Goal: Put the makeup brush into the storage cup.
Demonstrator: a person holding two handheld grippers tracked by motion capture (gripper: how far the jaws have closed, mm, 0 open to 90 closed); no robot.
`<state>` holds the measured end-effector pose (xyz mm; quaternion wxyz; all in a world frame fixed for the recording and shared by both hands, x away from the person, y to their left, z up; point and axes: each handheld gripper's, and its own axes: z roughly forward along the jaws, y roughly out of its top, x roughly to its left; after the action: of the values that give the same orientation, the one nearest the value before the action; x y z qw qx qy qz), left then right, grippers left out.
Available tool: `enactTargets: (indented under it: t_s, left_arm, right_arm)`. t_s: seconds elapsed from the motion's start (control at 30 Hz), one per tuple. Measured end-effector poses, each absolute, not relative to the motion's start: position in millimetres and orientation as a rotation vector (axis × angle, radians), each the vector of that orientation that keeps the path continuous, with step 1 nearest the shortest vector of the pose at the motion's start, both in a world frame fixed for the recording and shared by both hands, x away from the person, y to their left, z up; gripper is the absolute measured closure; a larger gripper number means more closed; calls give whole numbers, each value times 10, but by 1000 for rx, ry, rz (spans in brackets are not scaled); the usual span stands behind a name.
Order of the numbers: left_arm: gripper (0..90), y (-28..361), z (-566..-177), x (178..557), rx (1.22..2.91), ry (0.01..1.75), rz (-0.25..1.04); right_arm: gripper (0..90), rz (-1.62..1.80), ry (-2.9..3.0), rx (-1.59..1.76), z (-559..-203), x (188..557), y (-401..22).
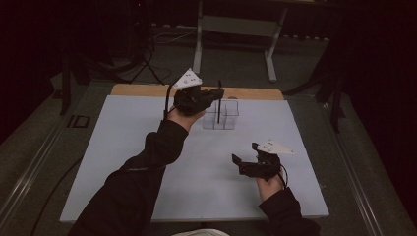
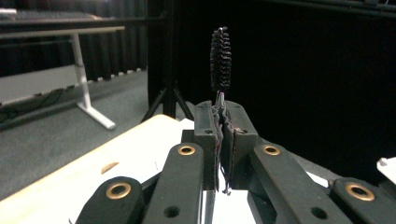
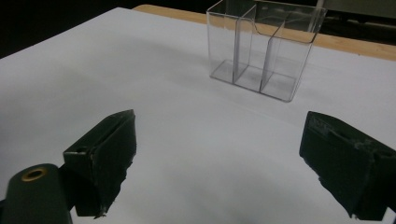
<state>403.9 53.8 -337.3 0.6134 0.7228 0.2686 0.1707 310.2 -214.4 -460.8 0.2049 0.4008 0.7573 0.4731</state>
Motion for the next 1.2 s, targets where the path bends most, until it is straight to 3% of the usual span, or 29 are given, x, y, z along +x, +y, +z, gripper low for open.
enactTargets:
  t_s: [0.6,1.2]
  left_arm:
    - [867,587,-3182,4414,1652,615,490]
    - [867,626,-3325,4753,1631,658,544]
  right_arm:
    - [109,1315,2099,1086,-4617,3085,-2120]
    - [112,1321,2115,1075,-4618,3078,-2115]
